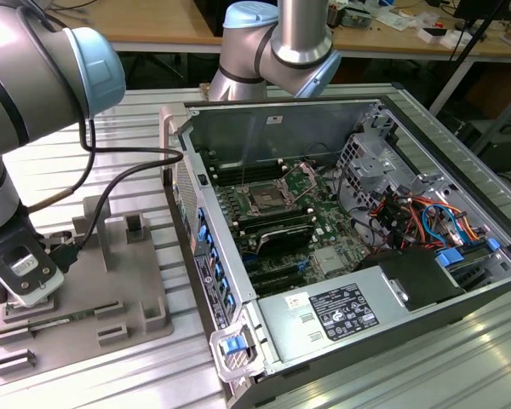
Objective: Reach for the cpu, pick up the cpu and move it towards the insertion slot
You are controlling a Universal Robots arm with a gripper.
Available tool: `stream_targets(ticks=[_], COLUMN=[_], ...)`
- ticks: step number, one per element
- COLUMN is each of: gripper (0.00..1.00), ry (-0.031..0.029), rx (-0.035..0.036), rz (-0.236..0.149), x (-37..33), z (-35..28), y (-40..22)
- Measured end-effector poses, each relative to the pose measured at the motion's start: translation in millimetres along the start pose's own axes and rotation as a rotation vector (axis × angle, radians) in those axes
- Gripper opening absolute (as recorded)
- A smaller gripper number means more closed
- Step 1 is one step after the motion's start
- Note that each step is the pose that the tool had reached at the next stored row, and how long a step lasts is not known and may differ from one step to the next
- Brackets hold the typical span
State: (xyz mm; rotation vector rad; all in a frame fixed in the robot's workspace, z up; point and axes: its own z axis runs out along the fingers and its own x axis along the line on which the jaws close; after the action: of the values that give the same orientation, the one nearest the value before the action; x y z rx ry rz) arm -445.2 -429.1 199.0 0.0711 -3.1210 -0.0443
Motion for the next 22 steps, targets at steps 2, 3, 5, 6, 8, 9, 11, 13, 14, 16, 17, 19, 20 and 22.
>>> stream_targets(ticks=[2,3,5,6,8,9,11,13,14,16,17,19,20,22], gripper=[0.55,0.55,0.55,0.55,0.55,0.55,0.55,0.55,0.55,0.55,0.55,0.55,0.55,0.55], ry=[0.0002,0.0,-0.0001,-0.0002,-0.0001,-0.0001,-0.0004,-0.0003,-0.0001,-0.0002,-0.0002,0.0,0.0,0.0], rx=[0.0001,0.0,0.0,0.0,0.0,-0.0001,-0.0002,-0.0002,-0.0001,-0.0001,-0.0001,0.0,0.0,0.0], rz=[0.0,0.0,0.0,0.0,0.0,0.0,0.0,0.0,0.0,0.0,0.0,0.0,0.0,0.0], x=[0.1,0.0,0.1,0.1,0.1,0.1,0.1,0.1,0.1,0.1,0.1,0.2,0.2,0.2], z=[-1.4,-2.1,-3.9,-5.0,-6.5,-7.2,-7.5,-7.6,-7.7,-7.8,-7.9,-8.7,-9.2,-10.5], y=[0.0,0.1,0.1,0.2,0.2,0.2,0.2,0.2,0.2,0.2,0.2,0.3,0.3,0.3])
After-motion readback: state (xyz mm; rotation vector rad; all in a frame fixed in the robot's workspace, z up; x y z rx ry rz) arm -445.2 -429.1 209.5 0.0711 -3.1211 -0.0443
